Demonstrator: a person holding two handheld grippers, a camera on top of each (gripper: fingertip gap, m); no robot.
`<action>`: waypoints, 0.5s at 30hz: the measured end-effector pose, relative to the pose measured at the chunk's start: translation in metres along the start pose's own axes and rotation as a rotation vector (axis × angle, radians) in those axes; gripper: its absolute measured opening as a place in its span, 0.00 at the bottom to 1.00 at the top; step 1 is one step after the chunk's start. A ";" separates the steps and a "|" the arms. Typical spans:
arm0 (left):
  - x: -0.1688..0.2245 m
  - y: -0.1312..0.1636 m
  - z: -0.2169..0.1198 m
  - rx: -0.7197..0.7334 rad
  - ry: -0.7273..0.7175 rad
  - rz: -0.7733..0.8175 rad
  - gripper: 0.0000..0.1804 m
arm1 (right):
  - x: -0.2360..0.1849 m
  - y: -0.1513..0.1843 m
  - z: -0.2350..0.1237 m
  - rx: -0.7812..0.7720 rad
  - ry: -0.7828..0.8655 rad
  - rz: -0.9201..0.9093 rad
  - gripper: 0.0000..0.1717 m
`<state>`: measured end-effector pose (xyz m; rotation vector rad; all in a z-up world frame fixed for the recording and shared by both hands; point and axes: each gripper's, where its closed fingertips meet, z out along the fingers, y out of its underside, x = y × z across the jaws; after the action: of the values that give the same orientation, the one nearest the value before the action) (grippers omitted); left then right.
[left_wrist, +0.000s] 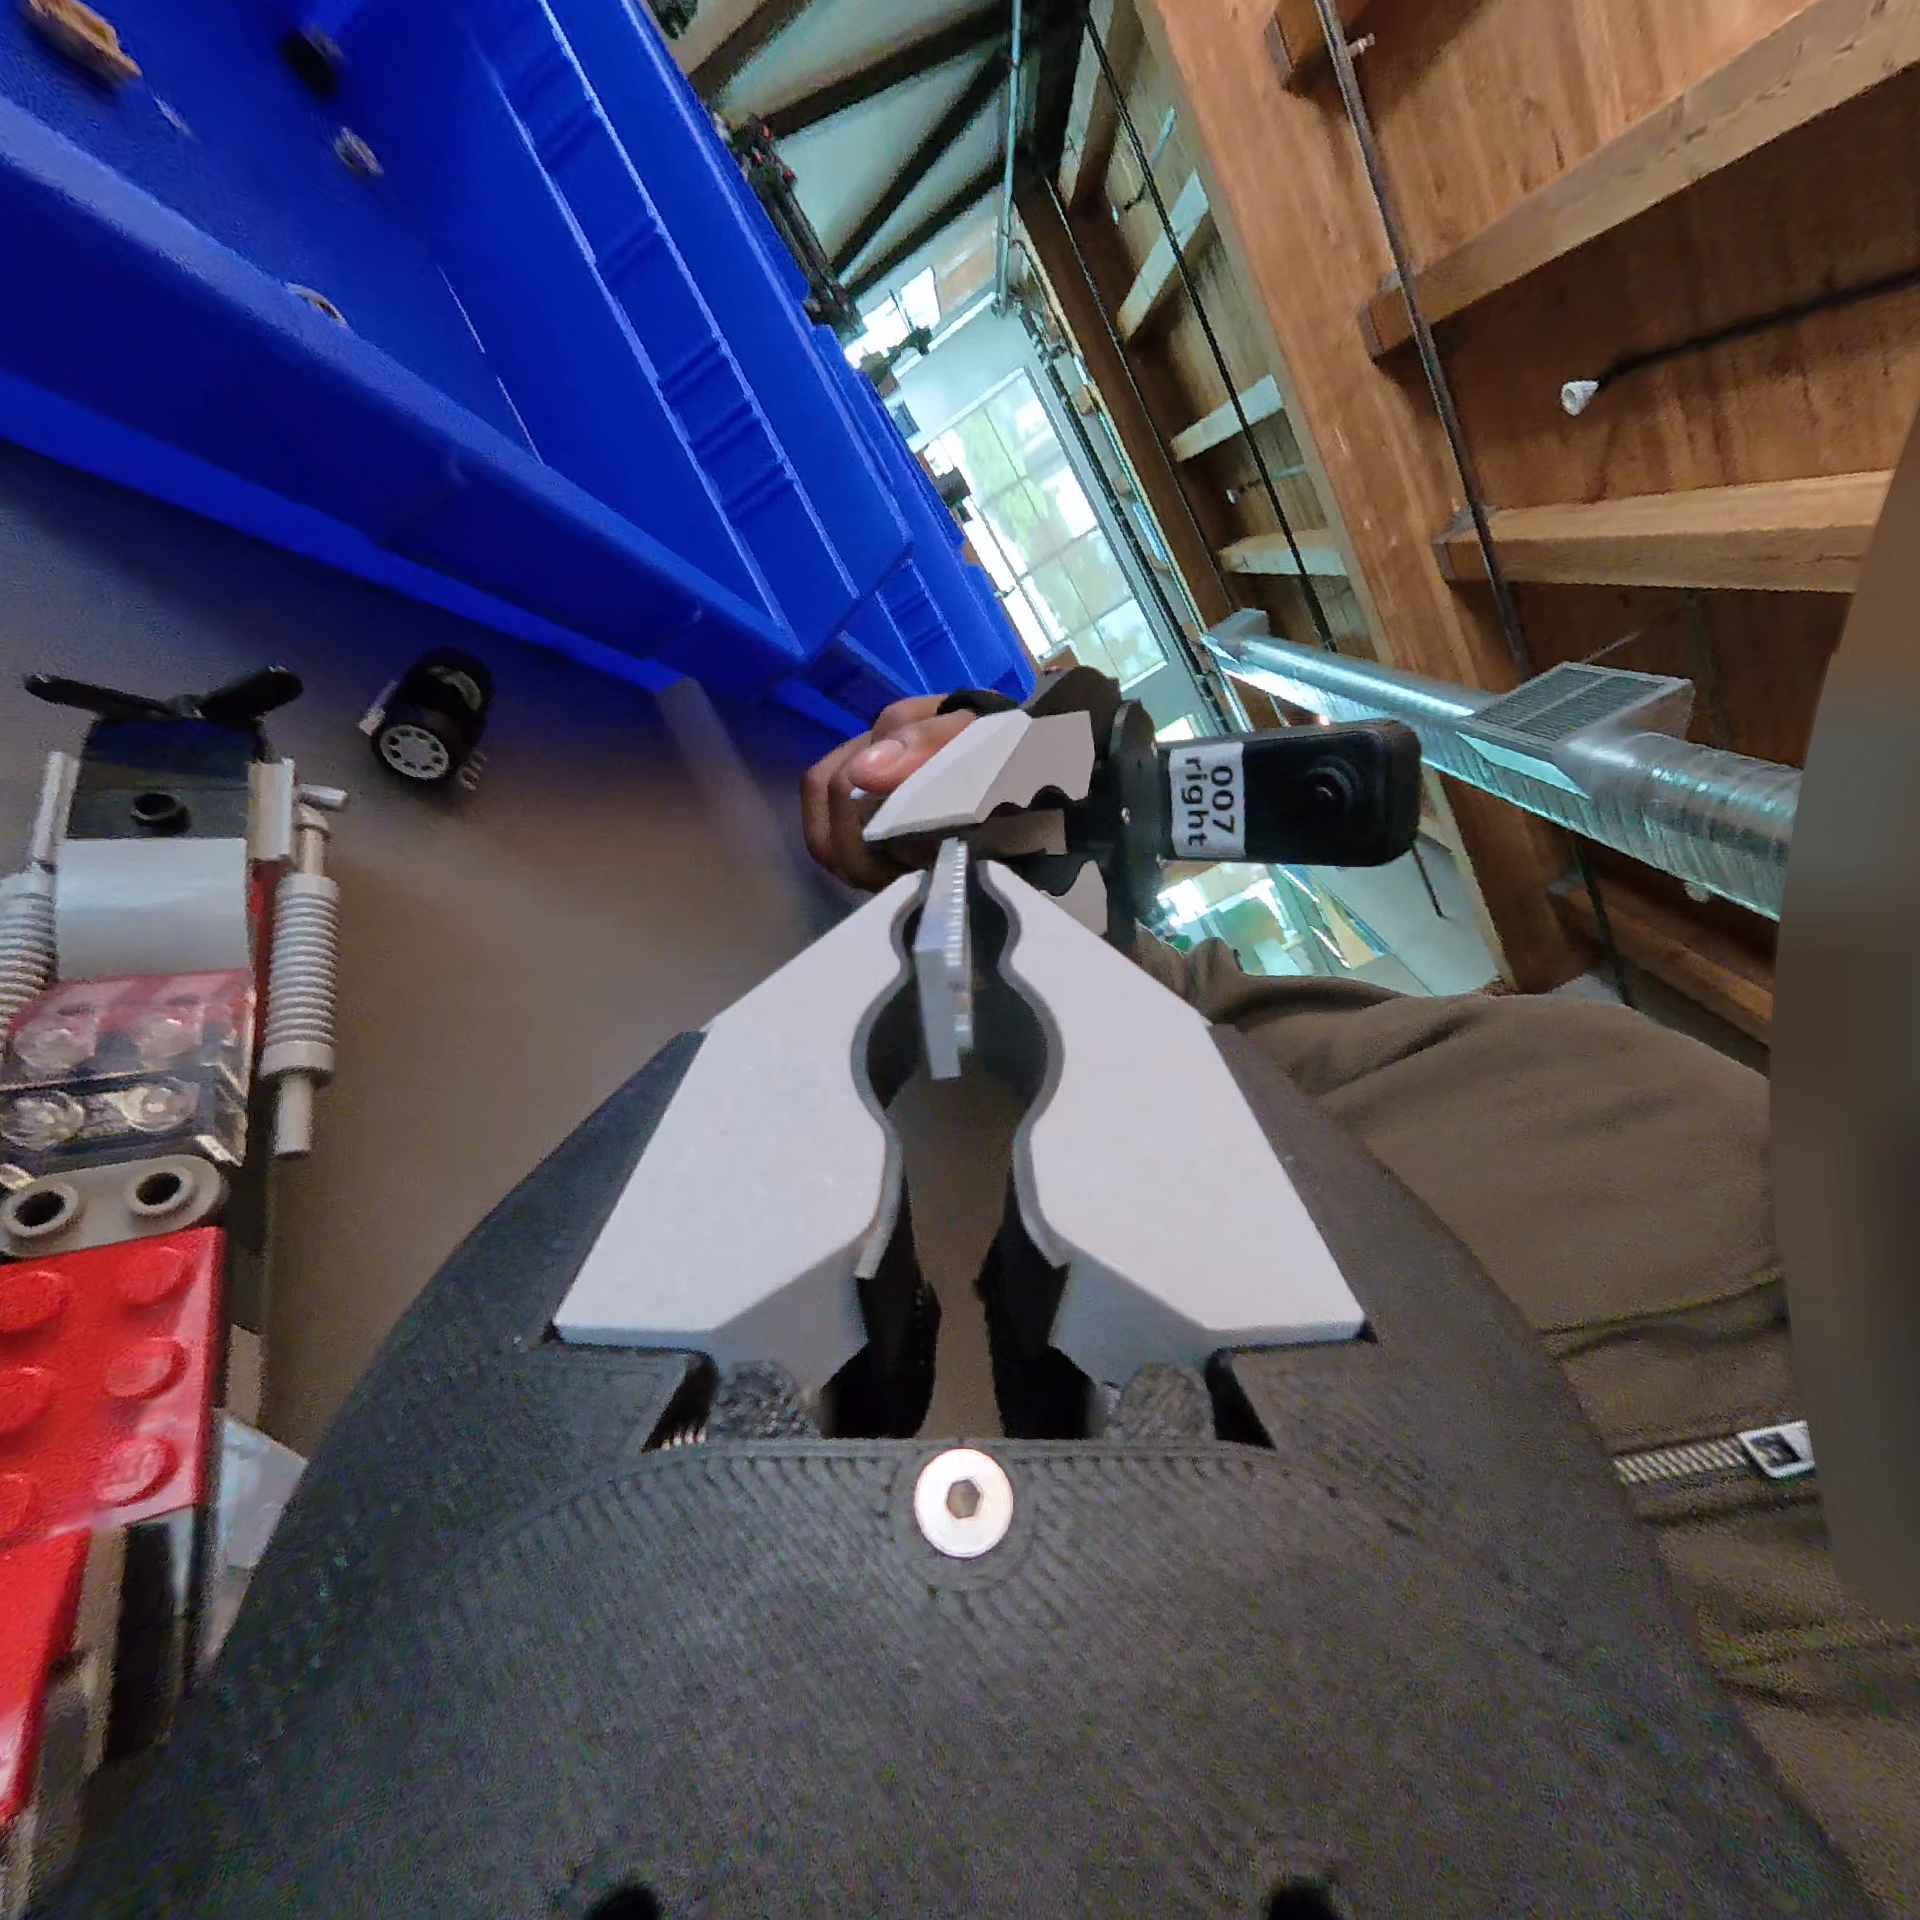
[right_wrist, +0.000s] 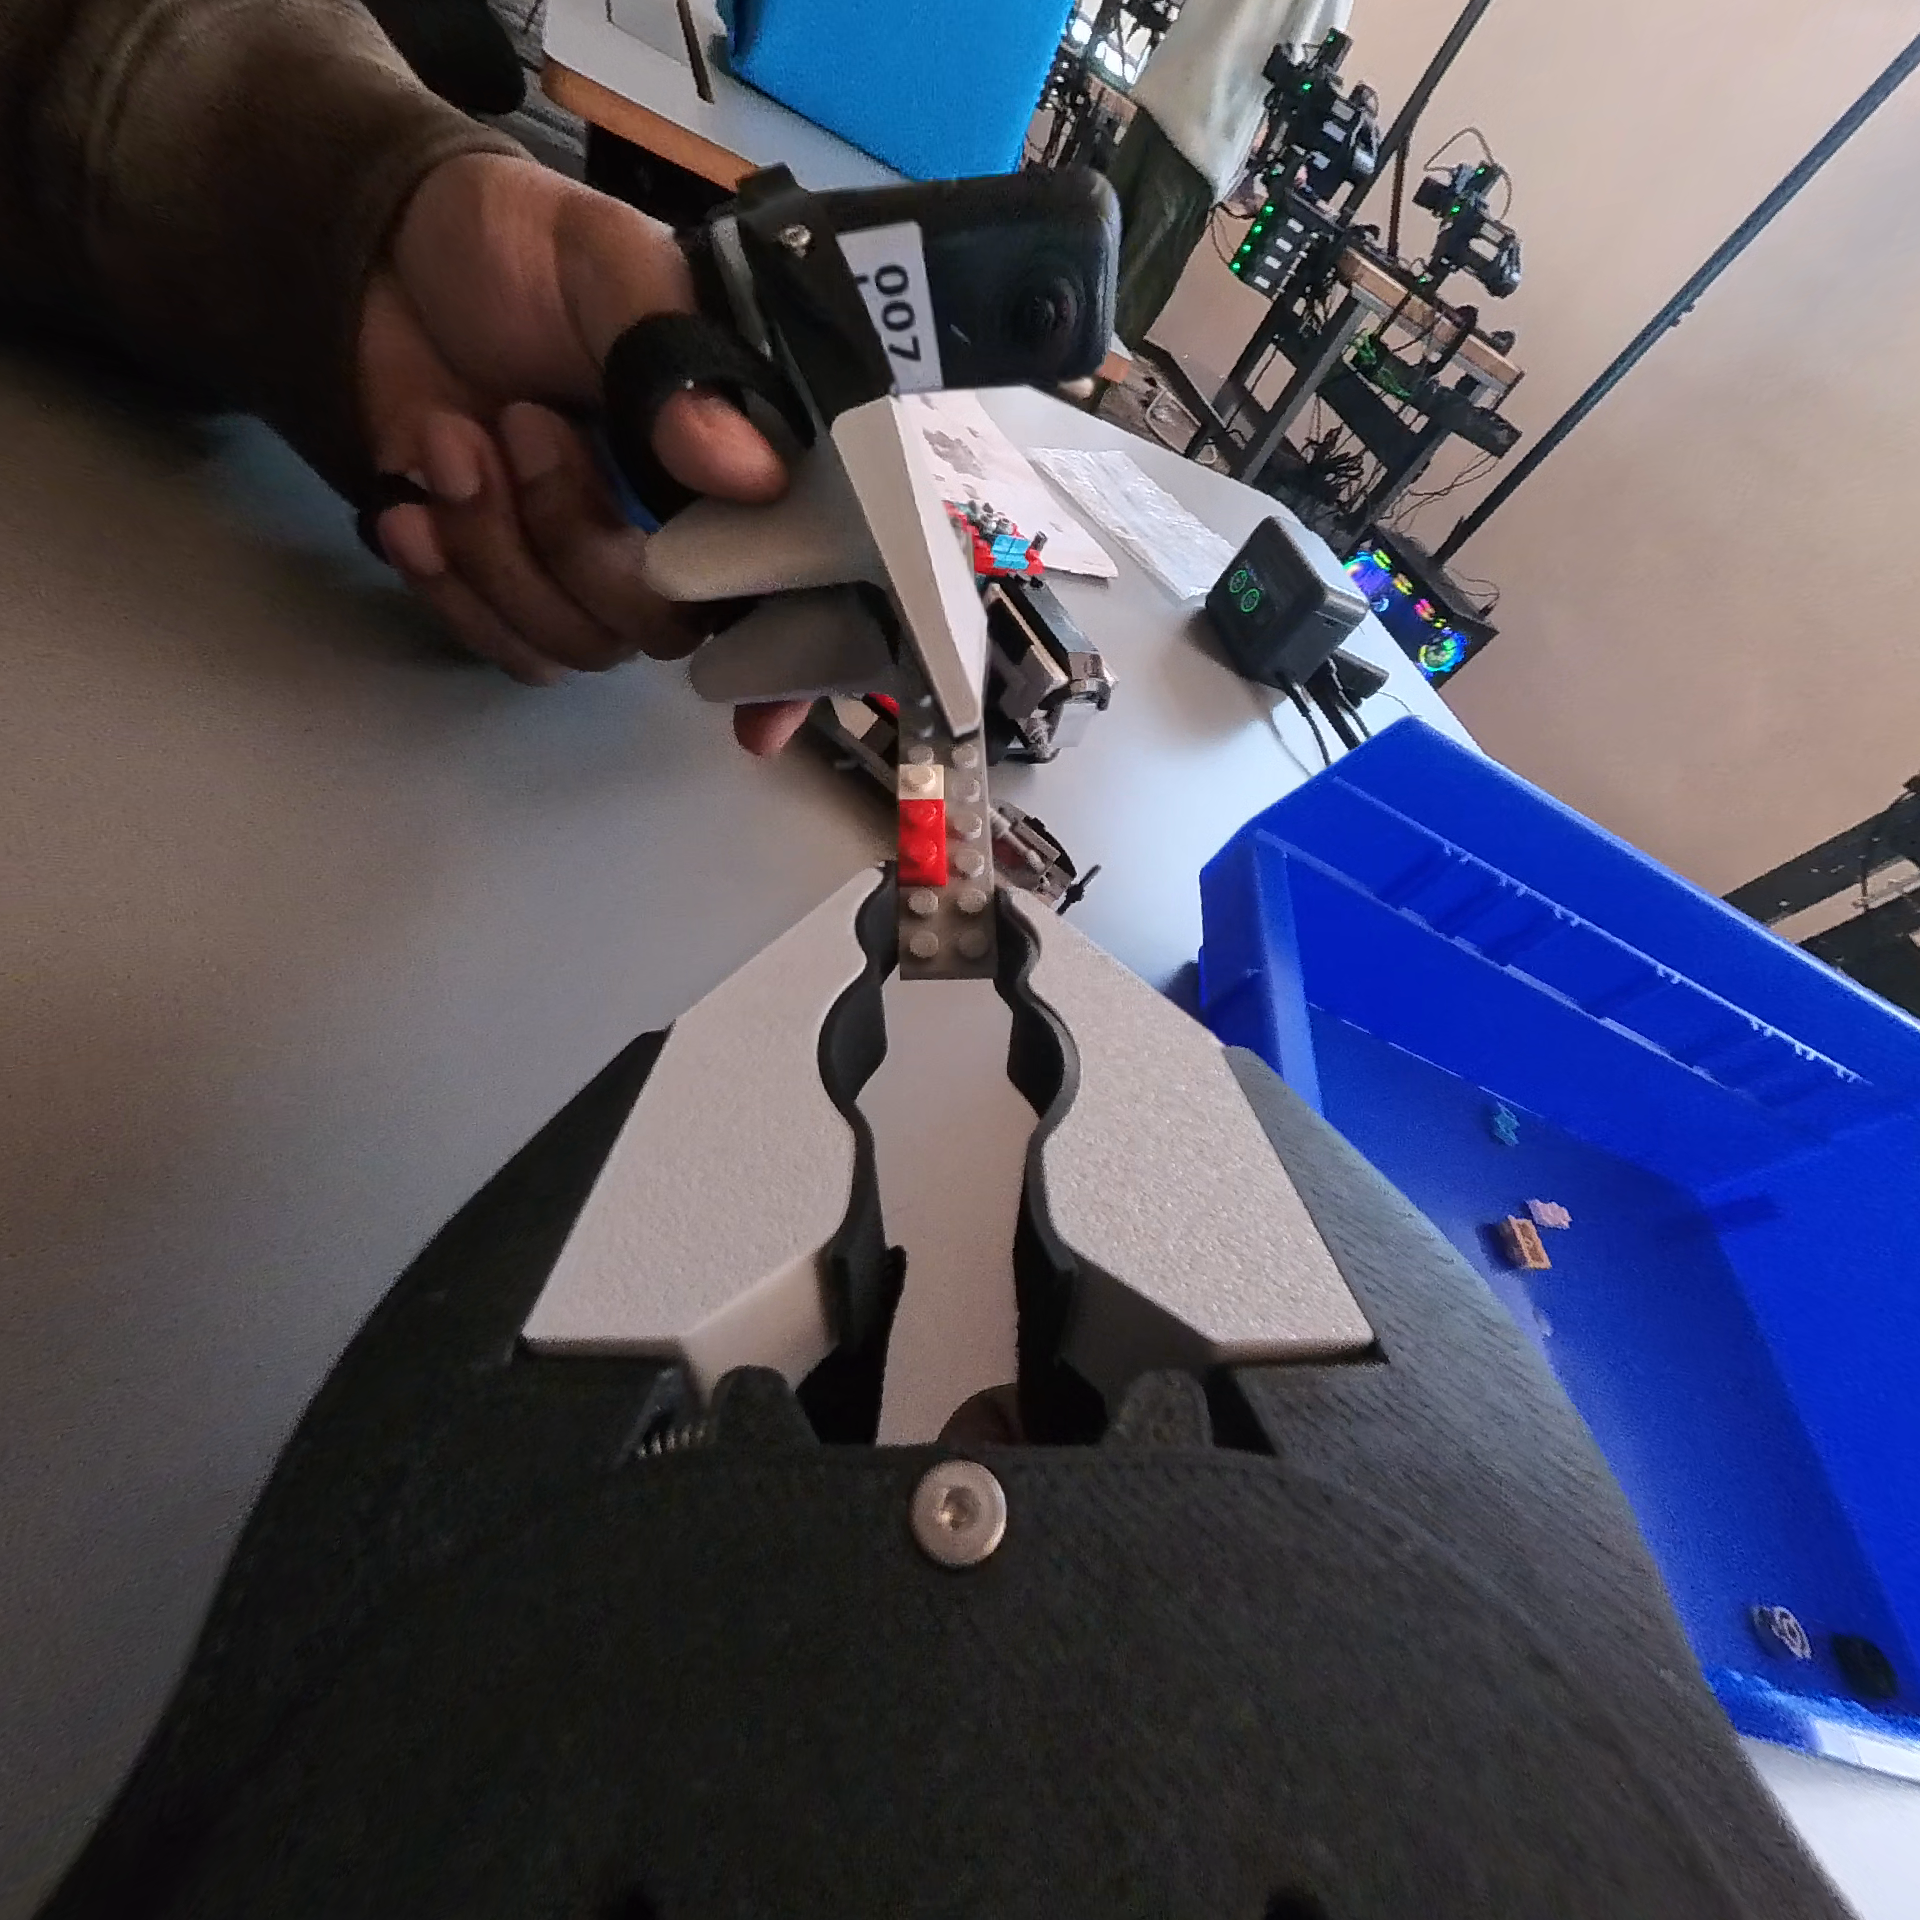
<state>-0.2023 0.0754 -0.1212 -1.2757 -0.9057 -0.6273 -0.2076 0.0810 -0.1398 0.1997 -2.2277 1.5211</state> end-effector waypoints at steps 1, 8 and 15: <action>0.000 -0.001 0.000 0.006 -0.007 0.019 0.04 | 0.001 0.000 0.000 0.000 0.009 0.000 0.10; -0.006 -0.007 -0.002 0.062 -0.084 0.098 0.04 | 0.004 0.004 0.004 -0.011 0.045 0.019 0.16; -0.014 -0.009 -0.006 0.072 -0.119 0.088 0.04 | 0.006 0.000 0.005 0.009 0.065 0.047 0.19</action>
<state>-0.2157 0.0668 -0.1284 -1.2906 -0.9558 -0.4495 -0.2142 0.0773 -0.1387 0.1000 -2.1894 1.5393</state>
